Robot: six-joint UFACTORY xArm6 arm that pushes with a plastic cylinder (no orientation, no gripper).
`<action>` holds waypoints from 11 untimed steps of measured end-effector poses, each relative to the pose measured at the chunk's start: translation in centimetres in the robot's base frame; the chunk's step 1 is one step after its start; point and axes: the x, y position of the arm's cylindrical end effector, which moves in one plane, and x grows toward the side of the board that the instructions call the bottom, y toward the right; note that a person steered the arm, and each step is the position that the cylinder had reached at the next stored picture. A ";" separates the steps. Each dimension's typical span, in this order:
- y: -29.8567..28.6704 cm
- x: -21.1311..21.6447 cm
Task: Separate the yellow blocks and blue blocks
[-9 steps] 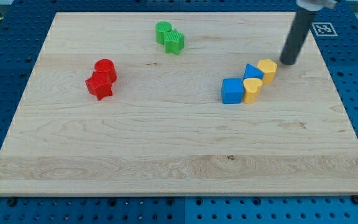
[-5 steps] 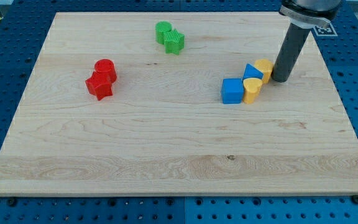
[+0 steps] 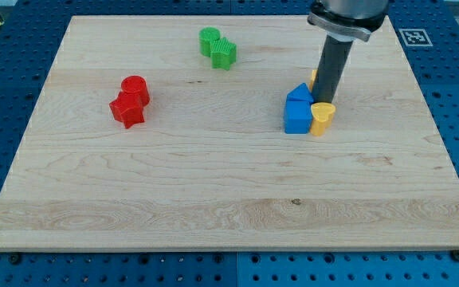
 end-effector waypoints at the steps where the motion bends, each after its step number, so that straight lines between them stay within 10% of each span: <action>1: 0.4 0.9; 7: -4.6 4.3; 9: 2.2 5.8; 11: 3.3 0.5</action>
